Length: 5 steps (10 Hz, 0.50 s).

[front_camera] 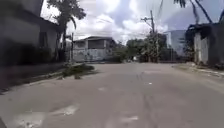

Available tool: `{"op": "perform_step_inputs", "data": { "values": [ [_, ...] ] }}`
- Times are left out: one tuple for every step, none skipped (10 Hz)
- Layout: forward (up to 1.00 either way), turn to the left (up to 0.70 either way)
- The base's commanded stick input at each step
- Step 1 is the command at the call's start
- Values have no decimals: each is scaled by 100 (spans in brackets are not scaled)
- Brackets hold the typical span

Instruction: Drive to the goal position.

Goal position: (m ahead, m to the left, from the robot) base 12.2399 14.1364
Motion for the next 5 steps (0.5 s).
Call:
{"op": "perform_step_inputs", "data": {
  "values": [
    [100, 0],
    [100, 0],
    [100, 0],
    [100, 0],
    [100, 0]
  ]
}}
